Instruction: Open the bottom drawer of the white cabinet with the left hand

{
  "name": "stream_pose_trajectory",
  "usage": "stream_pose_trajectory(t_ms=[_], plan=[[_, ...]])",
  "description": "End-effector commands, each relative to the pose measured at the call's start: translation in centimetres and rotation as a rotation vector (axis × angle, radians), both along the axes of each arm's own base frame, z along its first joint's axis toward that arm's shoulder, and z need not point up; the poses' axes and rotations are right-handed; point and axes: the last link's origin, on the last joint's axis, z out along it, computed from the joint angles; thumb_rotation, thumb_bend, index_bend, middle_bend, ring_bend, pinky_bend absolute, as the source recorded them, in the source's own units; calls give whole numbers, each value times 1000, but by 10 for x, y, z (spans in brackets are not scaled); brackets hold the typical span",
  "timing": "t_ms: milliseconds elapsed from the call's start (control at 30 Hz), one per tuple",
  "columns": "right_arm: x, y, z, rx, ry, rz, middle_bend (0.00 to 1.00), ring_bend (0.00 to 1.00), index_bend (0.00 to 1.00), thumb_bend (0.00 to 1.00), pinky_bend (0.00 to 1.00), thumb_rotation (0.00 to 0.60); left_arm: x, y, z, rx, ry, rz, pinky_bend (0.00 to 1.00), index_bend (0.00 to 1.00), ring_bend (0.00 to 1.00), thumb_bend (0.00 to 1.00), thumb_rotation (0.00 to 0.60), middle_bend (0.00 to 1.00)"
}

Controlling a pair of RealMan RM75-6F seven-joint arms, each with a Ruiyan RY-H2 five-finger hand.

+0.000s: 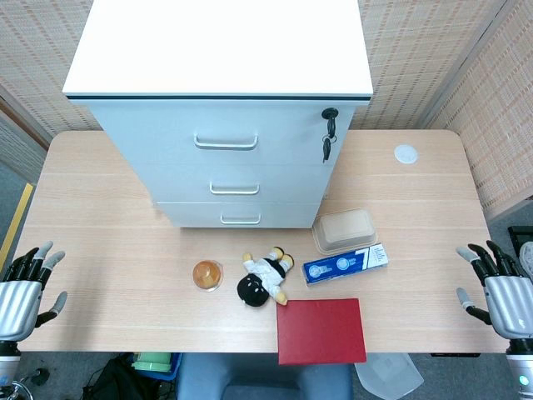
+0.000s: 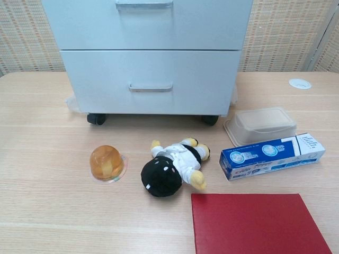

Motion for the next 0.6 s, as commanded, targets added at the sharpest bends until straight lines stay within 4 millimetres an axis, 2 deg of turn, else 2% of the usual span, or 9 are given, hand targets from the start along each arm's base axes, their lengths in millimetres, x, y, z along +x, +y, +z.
stream_pose_trajectory(t_ms=[33, 433, 600], plan=[[0, 0, 0, 1, -1, 1, 155, 89, 184, 316, 140, 600, 0, 0, 0, -1, 0, -2, 139, 139, 86, 327, 600, 0], [1, 2, 2, -15, -9, 27, 165, 105, 183, 318, 142, 600, 4, 1, -1, 5, -12, -28, 139, 139, 105, 327, 600, 2], [2, 3, 3, -24, -12, 48, 176, 122, 184, 323, 154, 600, 8, 3, -1, 11, -28, -58, 139, 142, 140, 327, 600, 33]])
